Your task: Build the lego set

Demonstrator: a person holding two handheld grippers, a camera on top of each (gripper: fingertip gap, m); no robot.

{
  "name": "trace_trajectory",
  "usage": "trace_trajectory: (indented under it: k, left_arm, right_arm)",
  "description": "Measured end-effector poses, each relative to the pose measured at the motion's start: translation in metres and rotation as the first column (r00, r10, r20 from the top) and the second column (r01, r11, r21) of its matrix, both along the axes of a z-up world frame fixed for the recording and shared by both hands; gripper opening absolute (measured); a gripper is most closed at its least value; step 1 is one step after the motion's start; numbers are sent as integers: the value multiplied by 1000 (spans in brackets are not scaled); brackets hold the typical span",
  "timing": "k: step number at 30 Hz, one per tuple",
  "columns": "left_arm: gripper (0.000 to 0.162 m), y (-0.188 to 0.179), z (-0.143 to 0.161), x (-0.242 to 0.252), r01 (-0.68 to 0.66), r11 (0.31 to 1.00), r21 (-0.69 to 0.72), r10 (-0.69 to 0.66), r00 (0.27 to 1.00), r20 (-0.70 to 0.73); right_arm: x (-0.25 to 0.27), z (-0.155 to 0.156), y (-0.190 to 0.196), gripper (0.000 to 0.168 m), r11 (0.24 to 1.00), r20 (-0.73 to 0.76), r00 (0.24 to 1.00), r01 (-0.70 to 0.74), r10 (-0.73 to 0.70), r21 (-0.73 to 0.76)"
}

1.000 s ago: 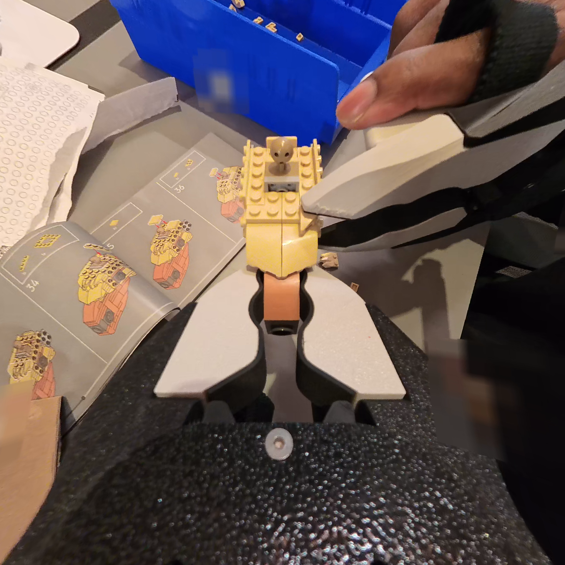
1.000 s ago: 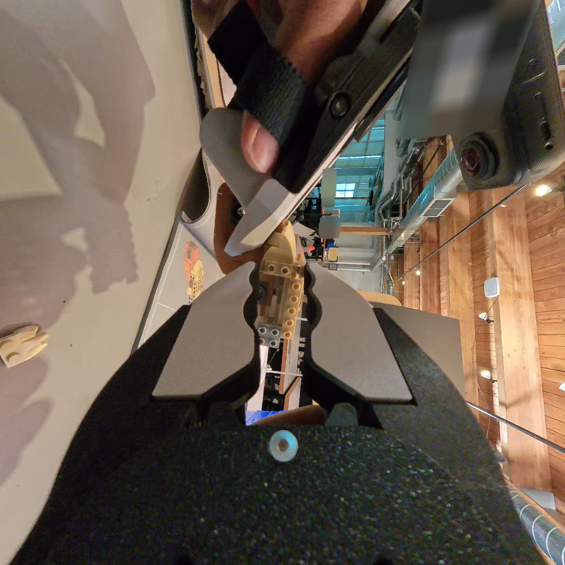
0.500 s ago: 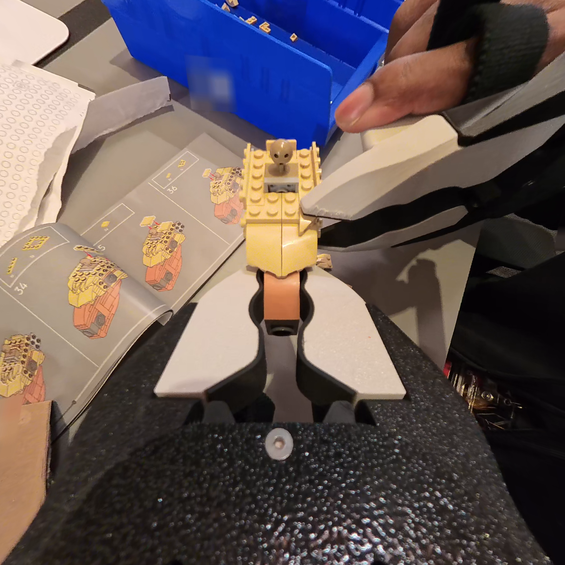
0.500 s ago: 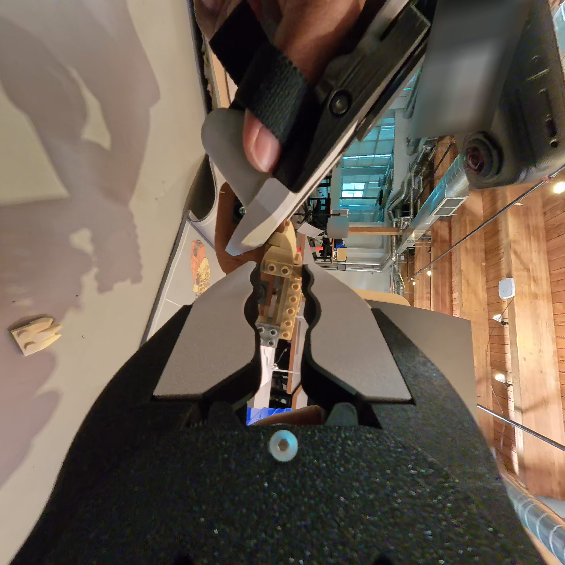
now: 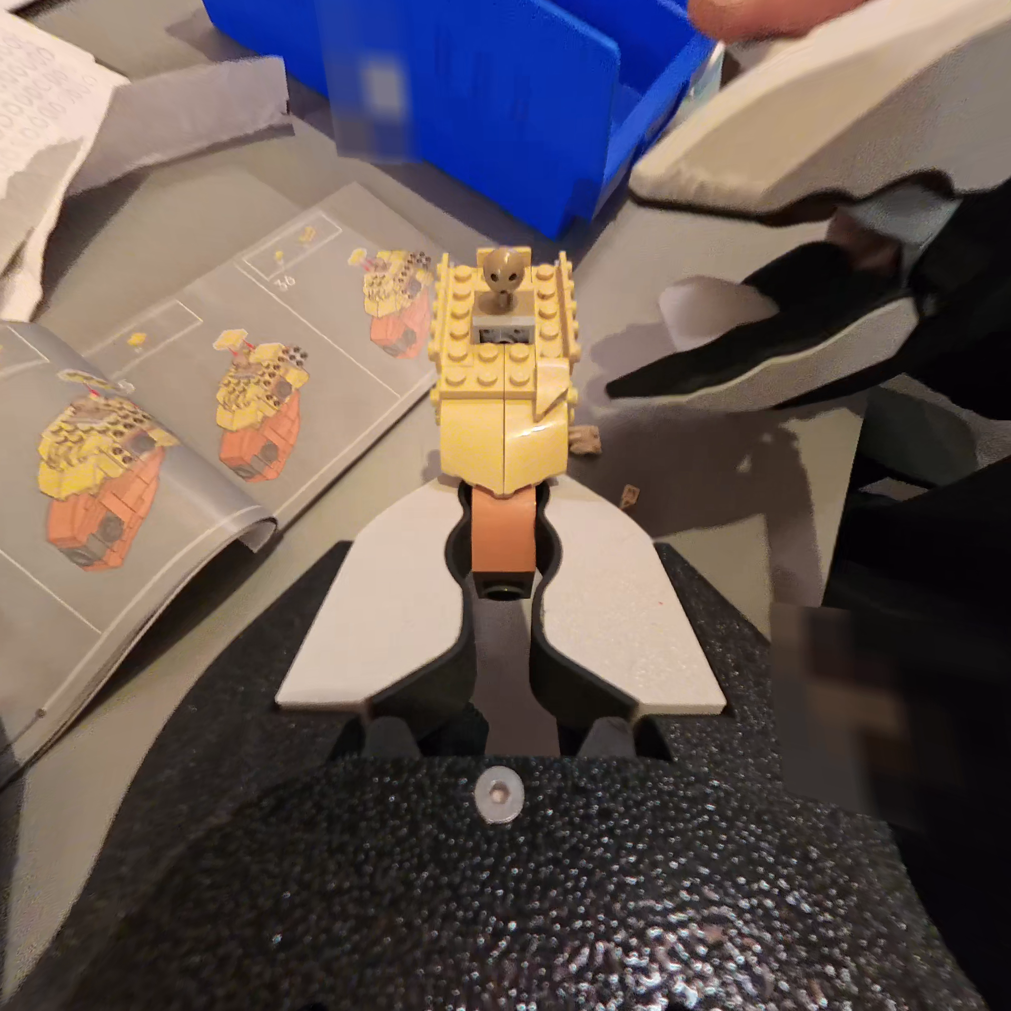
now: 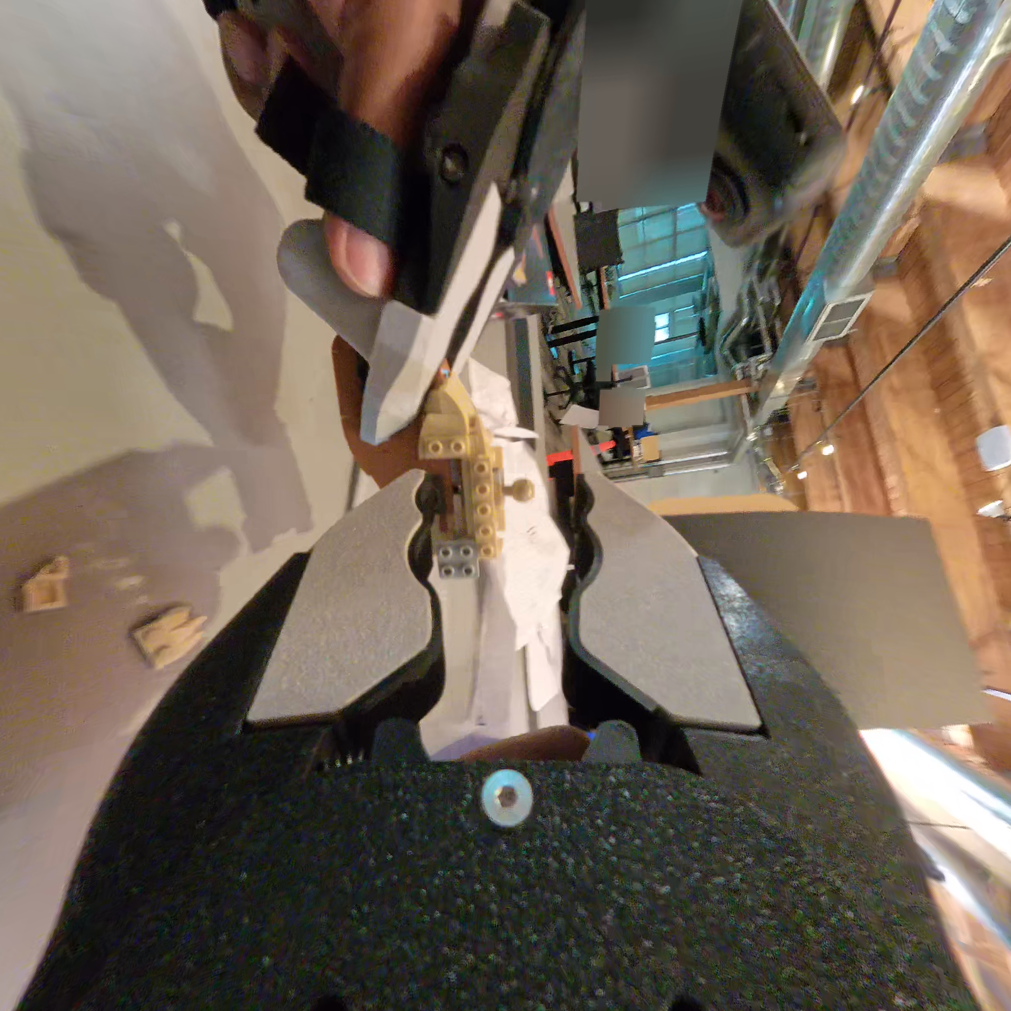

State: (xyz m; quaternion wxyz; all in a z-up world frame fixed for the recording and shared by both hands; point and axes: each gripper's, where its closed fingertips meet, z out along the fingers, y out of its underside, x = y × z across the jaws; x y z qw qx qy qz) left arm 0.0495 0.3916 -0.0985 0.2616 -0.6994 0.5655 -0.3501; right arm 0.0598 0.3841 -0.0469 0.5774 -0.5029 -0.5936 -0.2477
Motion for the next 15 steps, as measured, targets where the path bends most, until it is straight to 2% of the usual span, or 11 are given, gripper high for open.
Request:
trace_trajectory:
  k: [4, 9, 15]
  left_arm:
    - [18, -1, -26, -8, 10, 998, 64, -5, 997, -81]
    - [18, -5, -53, -12, 34, 992, 120, -15, 987, -162]
    - [18, -11, -63, -14, 40, 992, 121, -20, 987, -162]
  right_arm:
    - [17, -25, -8, 42, 986, -107, 993, 28, -45, -163]
    - [40, -62, -24, 37, 914, -222, 966, 30, -130, -404]
    - [56, -83, -45, 33, 839, -285, 942, -8, -176, -544]
